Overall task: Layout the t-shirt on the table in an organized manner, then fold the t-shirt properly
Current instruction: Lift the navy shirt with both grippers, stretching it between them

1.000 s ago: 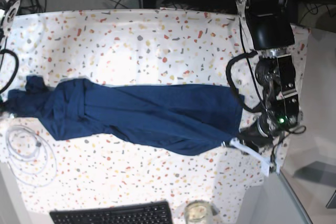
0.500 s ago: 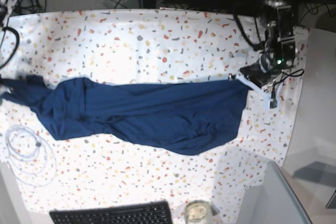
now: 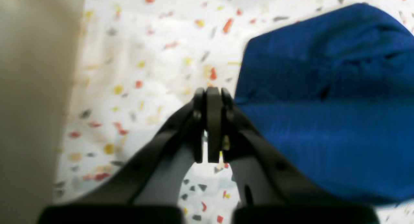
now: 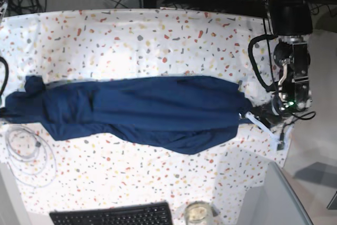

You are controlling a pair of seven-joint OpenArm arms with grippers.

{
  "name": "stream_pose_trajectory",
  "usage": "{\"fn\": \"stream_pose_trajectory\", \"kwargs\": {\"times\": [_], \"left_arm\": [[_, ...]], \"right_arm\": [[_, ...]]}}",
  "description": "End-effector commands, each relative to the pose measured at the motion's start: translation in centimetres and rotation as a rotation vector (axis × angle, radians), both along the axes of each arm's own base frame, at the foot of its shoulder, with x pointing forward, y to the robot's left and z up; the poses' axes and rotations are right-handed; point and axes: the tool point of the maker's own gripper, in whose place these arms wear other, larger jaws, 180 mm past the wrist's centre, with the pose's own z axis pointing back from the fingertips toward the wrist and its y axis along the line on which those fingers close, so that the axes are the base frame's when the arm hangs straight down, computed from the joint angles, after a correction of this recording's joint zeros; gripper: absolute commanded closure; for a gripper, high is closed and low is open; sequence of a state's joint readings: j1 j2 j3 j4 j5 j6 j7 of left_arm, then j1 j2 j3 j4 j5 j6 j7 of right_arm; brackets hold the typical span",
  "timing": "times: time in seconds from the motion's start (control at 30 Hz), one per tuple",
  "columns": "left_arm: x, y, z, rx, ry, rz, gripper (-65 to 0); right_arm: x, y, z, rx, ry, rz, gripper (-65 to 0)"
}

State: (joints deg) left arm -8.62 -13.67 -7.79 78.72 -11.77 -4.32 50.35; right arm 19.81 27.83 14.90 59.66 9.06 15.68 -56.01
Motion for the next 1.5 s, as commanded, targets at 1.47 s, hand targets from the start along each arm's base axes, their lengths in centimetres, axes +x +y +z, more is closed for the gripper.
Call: {"fn": "stream_pose_trajectory", "kwargs": {"times": [1.47], "left_arm": [[-5.1,4.1,-2.6,0.229,0.311,-0.190,0.0]], "right_arm": [[-7.9,-3.0,-1.4,-0.045,0.287,0.069,-0.6]]}}
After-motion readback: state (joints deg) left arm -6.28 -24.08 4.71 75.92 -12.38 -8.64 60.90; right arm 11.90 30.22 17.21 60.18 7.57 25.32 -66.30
